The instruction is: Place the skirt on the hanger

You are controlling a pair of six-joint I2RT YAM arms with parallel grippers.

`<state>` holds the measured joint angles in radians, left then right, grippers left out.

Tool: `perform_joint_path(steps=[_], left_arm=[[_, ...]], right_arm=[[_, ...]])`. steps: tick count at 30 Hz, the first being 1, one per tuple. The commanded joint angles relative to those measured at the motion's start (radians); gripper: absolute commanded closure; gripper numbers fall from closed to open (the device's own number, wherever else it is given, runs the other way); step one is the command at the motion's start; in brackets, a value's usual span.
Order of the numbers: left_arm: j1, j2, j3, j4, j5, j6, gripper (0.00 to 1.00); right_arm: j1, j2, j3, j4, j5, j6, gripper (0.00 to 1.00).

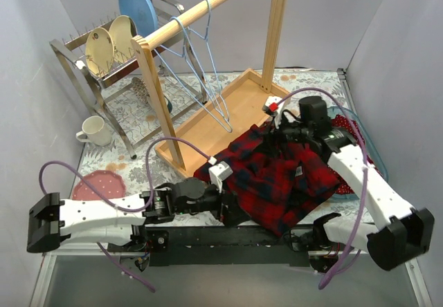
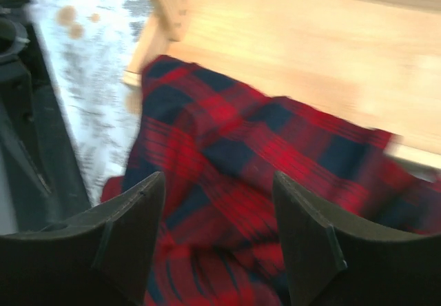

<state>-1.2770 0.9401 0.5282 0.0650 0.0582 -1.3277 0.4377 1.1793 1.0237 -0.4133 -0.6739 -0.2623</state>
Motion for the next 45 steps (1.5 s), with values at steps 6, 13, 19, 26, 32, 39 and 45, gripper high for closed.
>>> perform_joint_path(steps=[6, 13, 19, 26, 32, 39, 45], left_arm=[[-0.206, 0.348, 0.289, -0.059, -0.431, 0.008, 0.02], [-0.317, 0.65, 0.56, -0.253, -0.648, -0.019, 0.02], [-0.329, 0.847, 0.674, -0.412, -0.777, -0.059, 0.02], [-0.309, 0.95, 0.722, -0.427, -0.839, -0.094, 0.02], [-0.286, 0.991, 0.731, -0.393, -0.825, -0.087, 0.04], [-0.256, 0.881, 0.626, -0.36, -0.819, -0.117, 0.21], [-0.2, 0.701, 0.435, -0.18, -0.701, -0.09, 0.25]], right_arm=[[-0.223, -0.168, 0.153, -0.513, 0.226, -0.507, 0.27], [-0.429, -0.175, 0.093, -0.702, 0.252, -0.848, 0.27], [-0.475, -0.167, -0.05, -0.648, 0.183, -0.951, 0.28], [-0.475, -0.072, -0.083, -0.614, 0.018, -0.908, 0.28], [-0.473, -0.007, -0.123, -0.542, -0.052, -0.865, 0.31], [-0.459, 0.029, -0.116, -0.561, -0.142, -0.862, 0.64], [-0.392, 0.031, -0.061, -0.607, -0.26, -0.825, 0.95]])
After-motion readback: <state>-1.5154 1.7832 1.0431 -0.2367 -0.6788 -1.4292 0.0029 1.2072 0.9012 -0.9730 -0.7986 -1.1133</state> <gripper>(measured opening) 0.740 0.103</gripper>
